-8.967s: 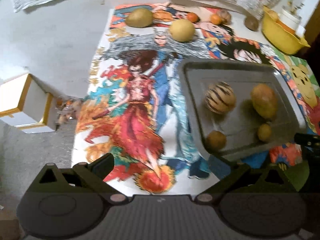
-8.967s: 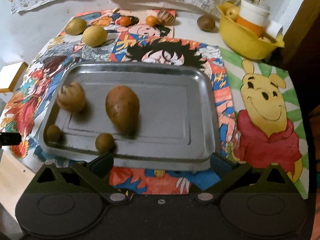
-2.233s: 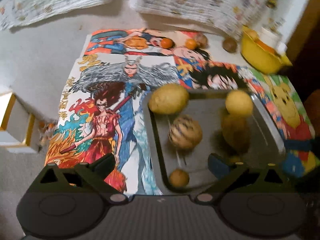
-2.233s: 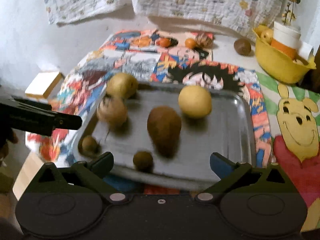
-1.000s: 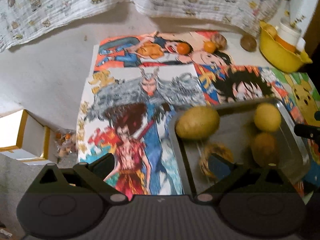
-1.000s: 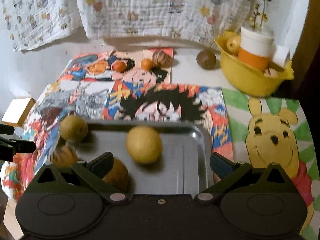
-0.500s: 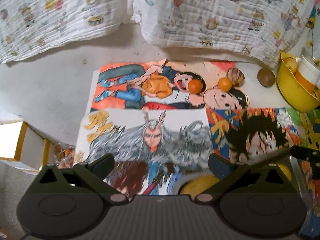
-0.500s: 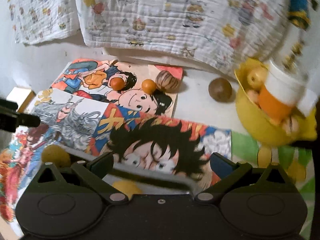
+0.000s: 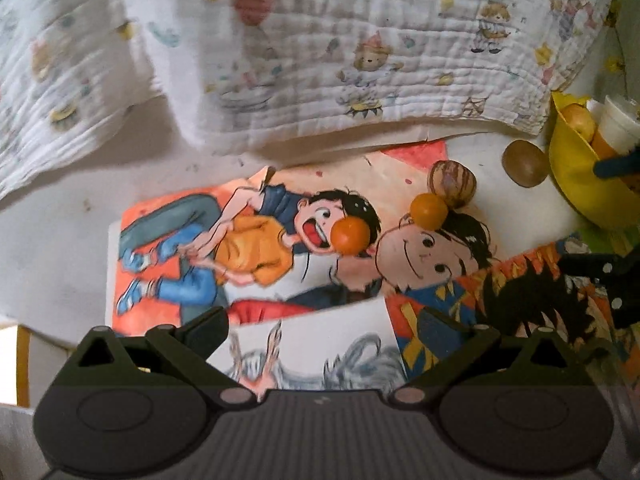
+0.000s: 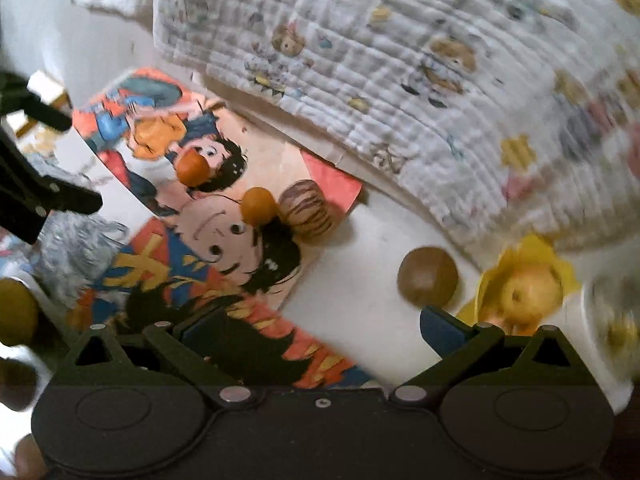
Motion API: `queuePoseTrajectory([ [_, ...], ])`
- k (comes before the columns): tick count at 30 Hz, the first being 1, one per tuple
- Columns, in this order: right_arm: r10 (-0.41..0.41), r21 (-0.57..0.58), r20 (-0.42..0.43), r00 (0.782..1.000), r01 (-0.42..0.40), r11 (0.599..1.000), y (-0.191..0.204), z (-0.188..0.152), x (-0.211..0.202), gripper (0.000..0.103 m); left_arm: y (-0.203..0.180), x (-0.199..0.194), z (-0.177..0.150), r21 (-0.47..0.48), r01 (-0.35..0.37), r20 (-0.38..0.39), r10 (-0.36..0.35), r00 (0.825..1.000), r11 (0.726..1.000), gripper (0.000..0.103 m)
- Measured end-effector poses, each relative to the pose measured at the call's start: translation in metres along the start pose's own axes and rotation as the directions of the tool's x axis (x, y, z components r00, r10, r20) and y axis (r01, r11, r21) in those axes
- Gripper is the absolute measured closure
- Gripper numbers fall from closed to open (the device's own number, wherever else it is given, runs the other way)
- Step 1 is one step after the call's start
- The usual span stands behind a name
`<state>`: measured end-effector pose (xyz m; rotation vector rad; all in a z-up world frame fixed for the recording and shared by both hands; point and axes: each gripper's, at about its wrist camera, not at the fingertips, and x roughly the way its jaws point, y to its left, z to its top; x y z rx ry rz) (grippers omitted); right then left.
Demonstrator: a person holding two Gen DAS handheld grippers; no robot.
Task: Organize fruits
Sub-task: 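Lift both tools off the tray toward the two small oranges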
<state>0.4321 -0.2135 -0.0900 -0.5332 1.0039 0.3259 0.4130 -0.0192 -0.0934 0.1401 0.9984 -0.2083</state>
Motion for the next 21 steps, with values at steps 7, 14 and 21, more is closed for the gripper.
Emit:
queuePoseTrajectory([
  [7, -0.043, -0.184, -0.008, 0.999, 0.041, 0.982, 0.005, 0.028, 0.034, 0.002, 0.0, 0.033, 0.021, 0.03, -0.005, 0.0, 0.005, 1.0, 1.0, 0.001],
  [14, -0.011, -0.284, 0.004, 1.0, 0.011, 0.959, 0.008, 0.044, 0.057, 0.006, -0.002, 0.054, 0.034, 0.047, -0.005, -0.006, 0.005, 1.0, 0.999, 0.001],
  [21, 0.071, -0.437, 0.059, 0.996, -0.038, 0.899, 0.023, 0.051, 0.057, 0.01, -0.003, 0.068, 0.037, 0.058, 0.009, -0.027, -0.008, 1.0, 0.998, 0.001],
])
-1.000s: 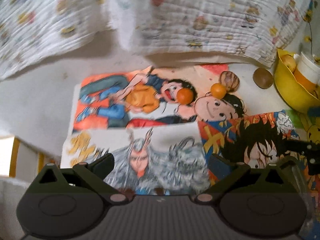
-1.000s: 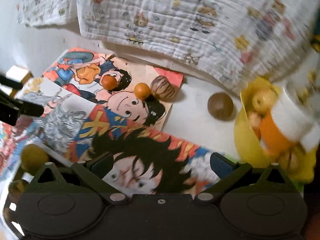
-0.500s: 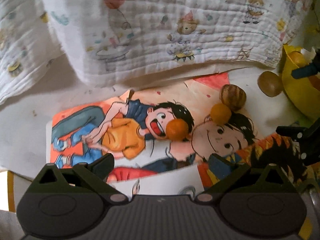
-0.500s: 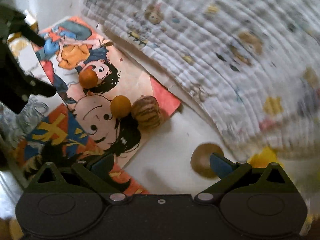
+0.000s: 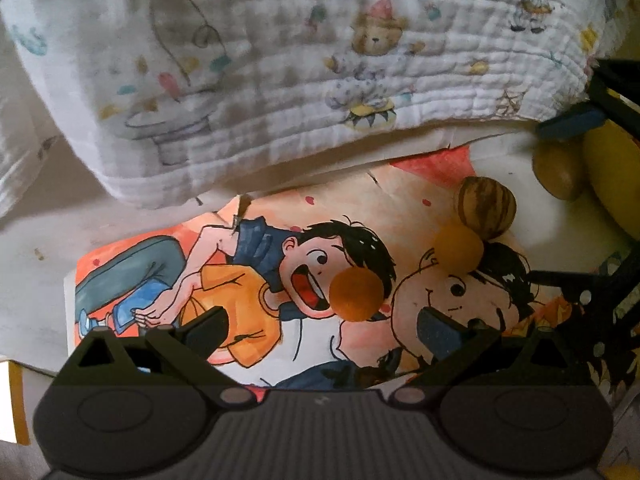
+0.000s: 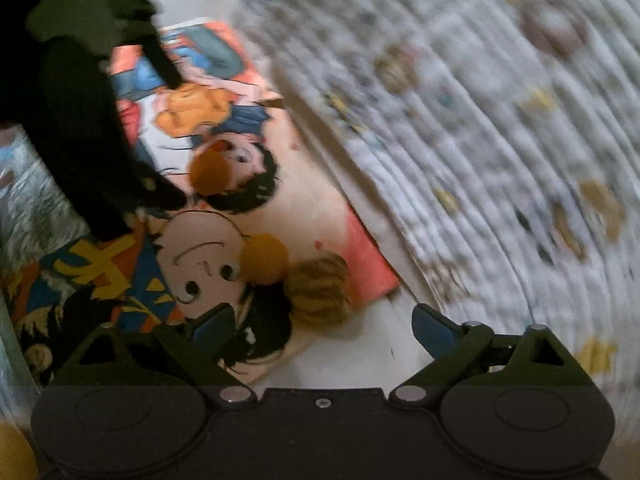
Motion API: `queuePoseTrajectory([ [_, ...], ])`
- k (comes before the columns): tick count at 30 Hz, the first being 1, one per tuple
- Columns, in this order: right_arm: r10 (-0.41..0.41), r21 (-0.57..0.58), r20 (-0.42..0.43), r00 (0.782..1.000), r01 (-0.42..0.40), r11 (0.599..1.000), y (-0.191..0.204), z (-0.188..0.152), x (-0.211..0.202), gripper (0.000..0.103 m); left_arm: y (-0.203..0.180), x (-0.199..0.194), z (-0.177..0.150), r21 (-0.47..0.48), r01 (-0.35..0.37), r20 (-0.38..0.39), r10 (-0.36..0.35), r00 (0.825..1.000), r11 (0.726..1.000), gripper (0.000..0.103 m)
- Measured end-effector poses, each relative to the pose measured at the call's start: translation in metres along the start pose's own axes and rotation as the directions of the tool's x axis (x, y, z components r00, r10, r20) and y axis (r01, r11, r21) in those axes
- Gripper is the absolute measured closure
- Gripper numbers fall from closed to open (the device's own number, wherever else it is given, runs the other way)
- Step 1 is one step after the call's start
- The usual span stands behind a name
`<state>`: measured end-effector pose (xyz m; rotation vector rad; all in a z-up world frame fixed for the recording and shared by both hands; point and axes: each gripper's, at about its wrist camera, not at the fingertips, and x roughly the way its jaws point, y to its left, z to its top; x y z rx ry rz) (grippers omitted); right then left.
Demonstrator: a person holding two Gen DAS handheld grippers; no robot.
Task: Organize fruits
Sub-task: 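Lift both tools off the tray toward the two small oranges, then grasp a small orange with the left tool while the right tool grasps the other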
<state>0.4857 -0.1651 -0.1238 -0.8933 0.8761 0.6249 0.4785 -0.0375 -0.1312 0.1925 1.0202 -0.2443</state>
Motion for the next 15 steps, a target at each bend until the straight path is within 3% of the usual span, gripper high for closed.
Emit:
queuePoseTrajectory([
  [5, 0.05, -0.173, 0.043, 0.998, -0.042, 0.984, 0.016, 0.007, 0.004, 0.015, -0.005, 0.008, 0.001, 0.06, -0.007, -0.013, 0.007, 1.0, 0.998, 0.001],
  [10, 0.074, -0.334, 0.061, 0.995, -0.05, 0.941, 0.028, 0.013, 0.013, 0.032, -0.011, 0.014, 0.003, 0.137, -0.022, -0.006, 0.023, 1.0, 0.99, 0.002],
  [13, 0.073, -0.364, 0.068, 0.995, -0.043, 0.931, 0.03, 0.017, 0.021, 0.044, -0.017, 0.019, 0.006, 0.166, -0.024, -0.01, 0.026, 1.0, 0.986, 0.01],
  [15, 0.092, -0.366, 0.063, 0.994, -0.063, 0.929, 0.03, 0.019, 0.026, 0.045, -0.019, 0.02, 0.008, 0.176, -0.021, -0.013, 0.023, 1.0, 0.984, 0.018],
])
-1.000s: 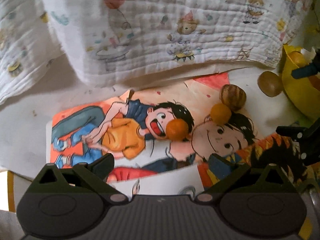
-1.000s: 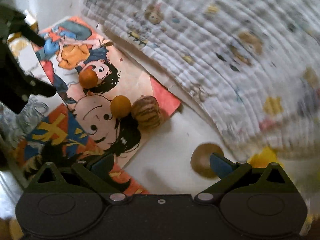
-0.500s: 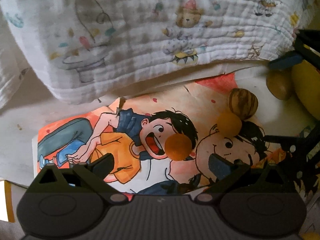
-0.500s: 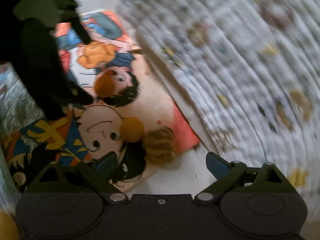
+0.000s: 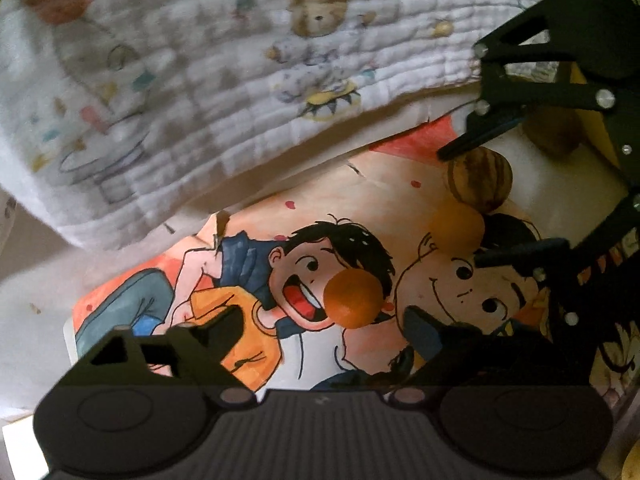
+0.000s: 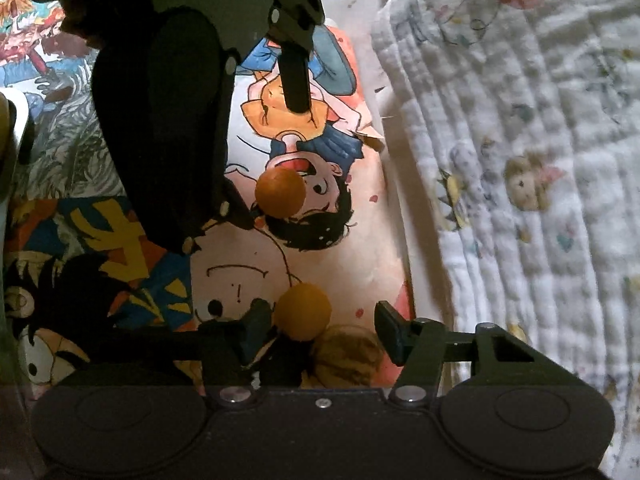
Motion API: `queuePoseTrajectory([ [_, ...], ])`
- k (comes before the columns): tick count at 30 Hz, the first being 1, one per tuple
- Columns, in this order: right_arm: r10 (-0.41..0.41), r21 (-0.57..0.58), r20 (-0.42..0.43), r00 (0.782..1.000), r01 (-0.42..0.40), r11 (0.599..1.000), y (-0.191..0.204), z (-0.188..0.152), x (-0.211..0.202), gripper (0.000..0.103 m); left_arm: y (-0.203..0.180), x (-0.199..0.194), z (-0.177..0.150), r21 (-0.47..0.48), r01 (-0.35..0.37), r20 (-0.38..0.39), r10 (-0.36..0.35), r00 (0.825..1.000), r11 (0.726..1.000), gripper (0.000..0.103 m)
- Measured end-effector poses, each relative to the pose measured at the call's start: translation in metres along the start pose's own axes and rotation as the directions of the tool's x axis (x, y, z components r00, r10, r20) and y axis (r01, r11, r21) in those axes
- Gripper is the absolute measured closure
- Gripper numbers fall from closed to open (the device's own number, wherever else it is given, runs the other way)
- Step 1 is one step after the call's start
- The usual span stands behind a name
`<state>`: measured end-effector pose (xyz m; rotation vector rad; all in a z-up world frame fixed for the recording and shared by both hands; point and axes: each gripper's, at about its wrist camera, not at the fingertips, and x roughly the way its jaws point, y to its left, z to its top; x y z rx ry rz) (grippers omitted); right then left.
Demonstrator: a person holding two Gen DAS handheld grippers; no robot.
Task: Organize fruits
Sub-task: 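Grasp a small orange with the left tool while the right tool grasps the other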
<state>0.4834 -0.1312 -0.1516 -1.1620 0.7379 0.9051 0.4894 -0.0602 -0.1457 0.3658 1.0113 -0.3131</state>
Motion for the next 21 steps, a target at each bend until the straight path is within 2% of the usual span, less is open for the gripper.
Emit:
queuePoseTrajectory([
  [4, 0.031, -0.029, -0.016, 0.999, -0.032, 0.999, 0.003, 0.003, 0.008, 0.051, -0.001, 0.0, 0.001, -0.001, 0.024, 0.0, -0.024, 1.0, 1.0, 0.029],
  [9, 0.026, -0.062, -0.028, 0.999, -0.028, 0.998, 0.008, 0.004, 0.012, 0.061, 0.002, 0.005, 0.003, -0.032, 0.093, -0.003, -0.093, 0.996, 0.995, 0.056],
  [11, 0.029, -0.079, -0.034, 0.999, -0.031, 0.996, 0.011, 0.004, 0.013, 0.066, 0.003, 0.007, 0.005, -0.054, 0.113, 0.0, -0.113, 0.994, 0.992, 0.061],
  [13, 0.03, -0.091, -0.035, 0.999, -0.033, 0.995, 0.014, 0.004, 0.015, 0.067, 0.004, 0.007, 0.006, -0.057, 0.111, 0.004, -0.111, 0.994, 0.992, 0.068],
  [21, 0.016, -0.035, -0.024, 1.0, -0.017, 0.999, 0.012, 0.004, 0.009, 0.068, 0.009, -0.008, 0.0, -0.107, 0.156, 0.006, -0.156, 0.988, 0.982, 0.069],
])
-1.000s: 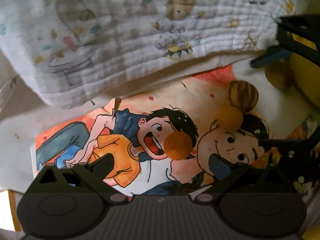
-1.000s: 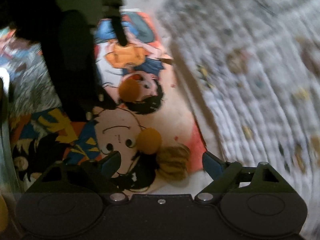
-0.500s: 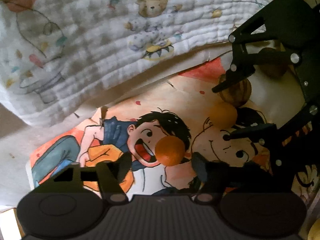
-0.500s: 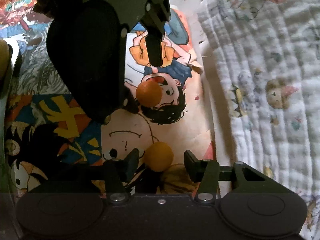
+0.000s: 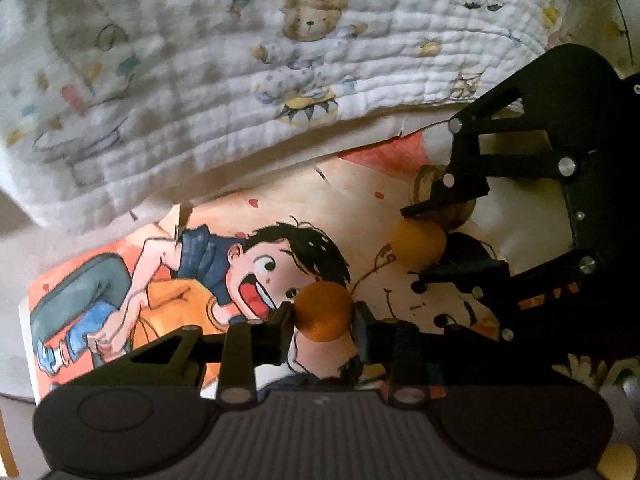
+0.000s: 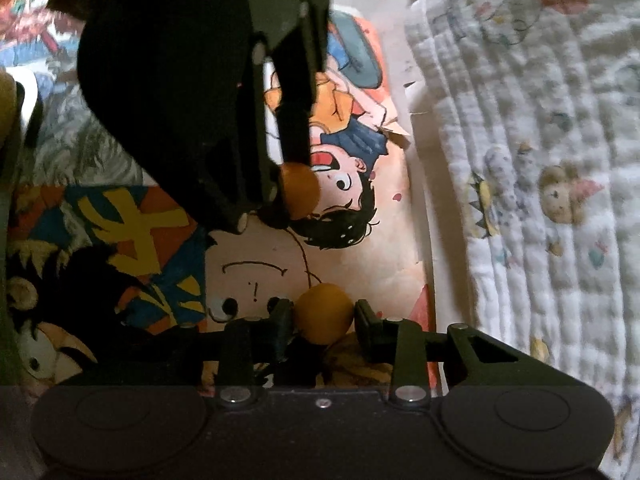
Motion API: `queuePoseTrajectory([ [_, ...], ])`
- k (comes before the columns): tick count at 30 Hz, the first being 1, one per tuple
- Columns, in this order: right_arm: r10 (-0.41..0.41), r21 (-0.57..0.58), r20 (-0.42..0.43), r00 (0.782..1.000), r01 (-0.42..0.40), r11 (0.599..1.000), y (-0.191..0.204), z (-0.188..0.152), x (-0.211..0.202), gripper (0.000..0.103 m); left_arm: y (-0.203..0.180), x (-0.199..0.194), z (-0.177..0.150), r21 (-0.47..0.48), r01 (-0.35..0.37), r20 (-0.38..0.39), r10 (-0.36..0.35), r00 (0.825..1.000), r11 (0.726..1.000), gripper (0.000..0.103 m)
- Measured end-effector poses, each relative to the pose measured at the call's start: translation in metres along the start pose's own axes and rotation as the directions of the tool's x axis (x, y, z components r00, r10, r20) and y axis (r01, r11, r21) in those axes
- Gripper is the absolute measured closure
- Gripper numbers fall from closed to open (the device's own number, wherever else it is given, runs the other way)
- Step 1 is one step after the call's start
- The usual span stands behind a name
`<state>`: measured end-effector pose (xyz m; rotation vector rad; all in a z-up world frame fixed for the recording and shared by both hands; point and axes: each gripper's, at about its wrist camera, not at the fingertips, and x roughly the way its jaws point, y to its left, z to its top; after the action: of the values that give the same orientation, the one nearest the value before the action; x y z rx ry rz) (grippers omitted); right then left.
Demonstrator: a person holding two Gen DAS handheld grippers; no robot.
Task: Organize fruits
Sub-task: 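Grasp a small orange with the left tool while the right tool grasps the other, then carry both oranges over the tray and open both tools to release them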
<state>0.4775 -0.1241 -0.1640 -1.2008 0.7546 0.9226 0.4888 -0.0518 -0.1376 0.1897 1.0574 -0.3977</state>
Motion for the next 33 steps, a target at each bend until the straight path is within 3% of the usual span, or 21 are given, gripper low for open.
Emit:
queuePoseTrajectory([
  [9, -0.004, 0.162, 0.029, 1.0, 0.0, 0.987, 0.011, 0.003, -0.033, 0.068, -0.004, -0.024, -0.021, -0.064, 0.044, -0.011, -0.045, 0.999, 0.997, 0.069],
  [17, 0.027, 0.408, 0.038, 0.999, -0.04, 0.912, 0.041, -0.006, -0.08, 0.067, -0.02, -0.058, -0.05, -0.062, 0.093, -0.001, -0.093, 0.996, 0.994, 0.069],
  [26, 0.088, 0.628, 0.026, 0.996, -0.085, 0.774, 0.075, -0.025, -0.112, 0.067, -0.036, -0.089, -0.092, -0.049, 0.147, -0.013, -0.148, 0.989, 0.988, 0.069],
  [33, 0.107, 0.805, 0.027, 0.994, -0.085, 0.587, 0.093, -0.046, -0.129, 0.067, -0.06, -0.101, -0.115, 0.001, 0.197, -0.056, -0.197, 0.979, 0.98, 0.069],
])
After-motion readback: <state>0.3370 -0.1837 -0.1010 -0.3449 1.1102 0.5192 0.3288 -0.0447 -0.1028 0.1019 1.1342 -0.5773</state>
